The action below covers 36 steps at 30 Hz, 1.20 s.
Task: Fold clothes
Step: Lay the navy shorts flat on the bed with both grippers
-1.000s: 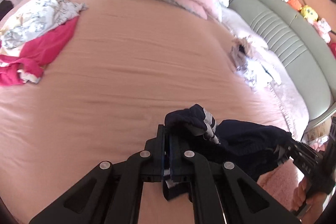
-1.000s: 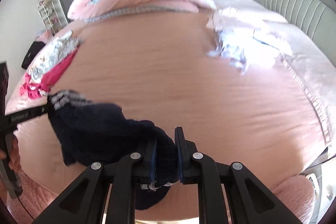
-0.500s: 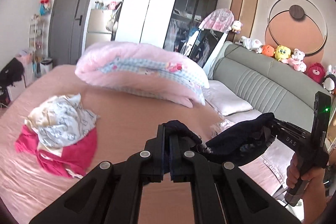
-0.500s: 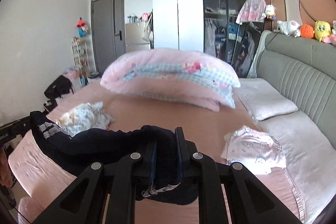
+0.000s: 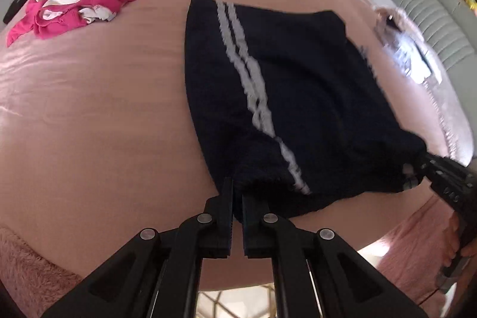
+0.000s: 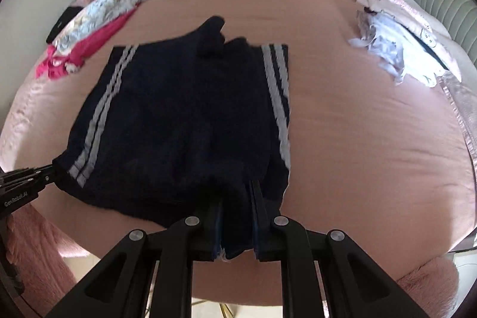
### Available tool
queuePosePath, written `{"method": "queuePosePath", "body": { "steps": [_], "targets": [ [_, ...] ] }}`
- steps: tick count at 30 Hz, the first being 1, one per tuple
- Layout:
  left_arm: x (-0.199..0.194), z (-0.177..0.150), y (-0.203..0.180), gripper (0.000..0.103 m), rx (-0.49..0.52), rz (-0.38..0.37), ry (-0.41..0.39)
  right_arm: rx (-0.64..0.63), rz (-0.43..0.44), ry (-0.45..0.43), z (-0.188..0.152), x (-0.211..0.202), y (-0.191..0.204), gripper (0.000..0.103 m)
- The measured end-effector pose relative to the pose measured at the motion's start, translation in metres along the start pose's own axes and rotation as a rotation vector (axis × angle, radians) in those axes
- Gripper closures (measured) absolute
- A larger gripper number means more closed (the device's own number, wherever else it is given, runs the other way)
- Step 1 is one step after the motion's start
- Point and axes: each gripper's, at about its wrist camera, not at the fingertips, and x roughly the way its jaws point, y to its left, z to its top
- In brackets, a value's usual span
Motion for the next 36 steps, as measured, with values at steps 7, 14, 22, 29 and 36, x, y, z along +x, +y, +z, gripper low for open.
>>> {"method": "queuePosePath", "body": {
  "steps": [7, 14, 22, 29, 36],
  "targets": [
    [-0.025, 0.006, 0.001, 0.034, 0.036, 0.014, -0.087, -0.026, 0.0, -0.075, -0.003, -0.017, 0.0, 0.089],
    [-0.023, 0.005, -0.037, 0.05, 0.192, -0.065, -0.138, 0.018, 0.062, -0.077, -0.001, -0.016, 0.003, 0.088],
    [0.039, 0.01, -0.096, 0.059, 0.351, -0.072, -0.07, 0.038, 0.12, -0.065, -0.009, -0.015, 0.005, 0.089],
    [0.038, 0.021, -0.117, 0.069, 0.362, -0.129, -0.083, 0.103, 0.14, -0.097, -0.014, -0.025, -0.006, 0.088],
    [0.065, 0.024, -0.137, 0.071, 0.421, -0.059, -0.041, 0.122, 0.174, -0.089, -0.012, -0.025, -0.011, 0.088]
  ]
}}
